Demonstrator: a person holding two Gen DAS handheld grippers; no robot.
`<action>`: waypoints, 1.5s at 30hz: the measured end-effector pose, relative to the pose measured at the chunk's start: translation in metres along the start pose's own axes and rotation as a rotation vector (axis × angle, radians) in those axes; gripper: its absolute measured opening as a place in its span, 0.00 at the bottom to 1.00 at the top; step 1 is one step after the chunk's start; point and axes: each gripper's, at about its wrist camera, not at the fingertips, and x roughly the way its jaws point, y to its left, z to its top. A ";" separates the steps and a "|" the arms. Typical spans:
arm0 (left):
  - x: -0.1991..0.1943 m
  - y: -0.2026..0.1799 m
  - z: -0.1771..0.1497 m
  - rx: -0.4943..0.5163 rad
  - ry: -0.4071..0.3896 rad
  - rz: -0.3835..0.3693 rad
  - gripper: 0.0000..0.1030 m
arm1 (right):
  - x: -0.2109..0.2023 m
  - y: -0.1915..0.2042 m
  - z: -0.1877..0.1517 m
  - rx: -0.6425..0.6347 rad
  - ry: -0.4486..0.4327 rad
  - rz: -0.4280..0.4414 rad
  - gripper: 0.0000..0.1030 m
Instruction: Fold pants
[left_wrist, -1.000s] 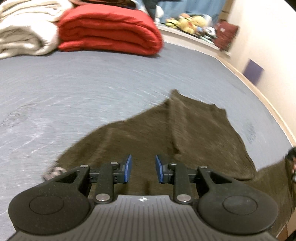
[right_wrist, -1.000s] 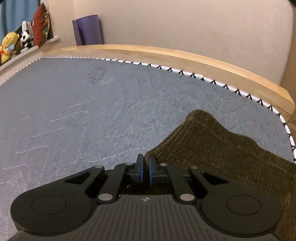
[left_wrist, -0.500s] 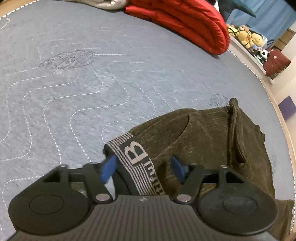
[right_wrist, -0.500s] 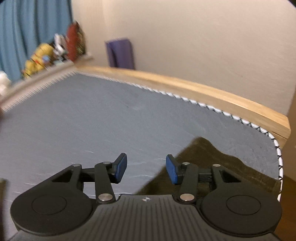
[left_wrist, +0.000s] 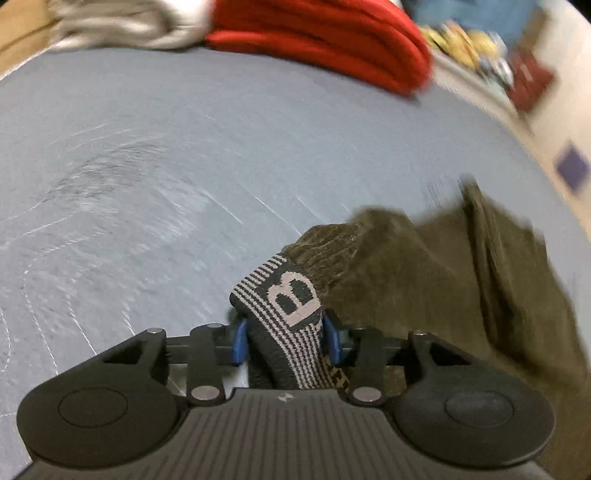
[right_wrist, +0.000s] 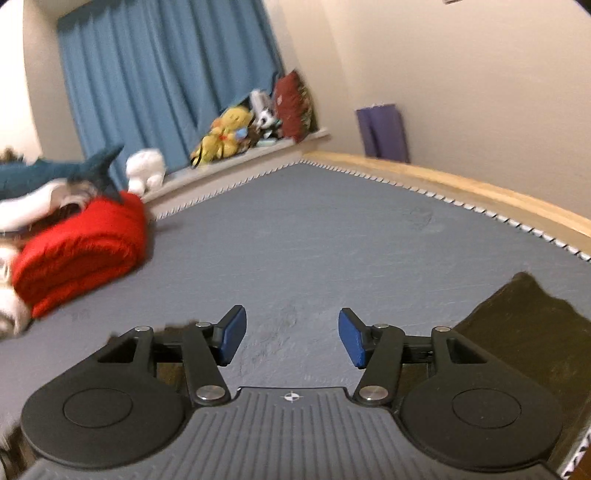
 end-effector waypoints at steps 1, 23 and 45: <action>0.004 0.010 0.004 -0.053 0.002 -0.017 0.43 | 0.008 0.001 -0.004 0.006 0.045 -0.016 0.55; -0.066 0.001 -0.073 0.035 0.251 -0.213 0.75 | 0.007 -0.071 -0.011 0.143 0.101 -0.097 0.55; -0.163 -0.041 -0.117 0.454 0.083 -0.033 0.30 | 0.022 0.004 -0.015 0.202 0.164 0.036 0.56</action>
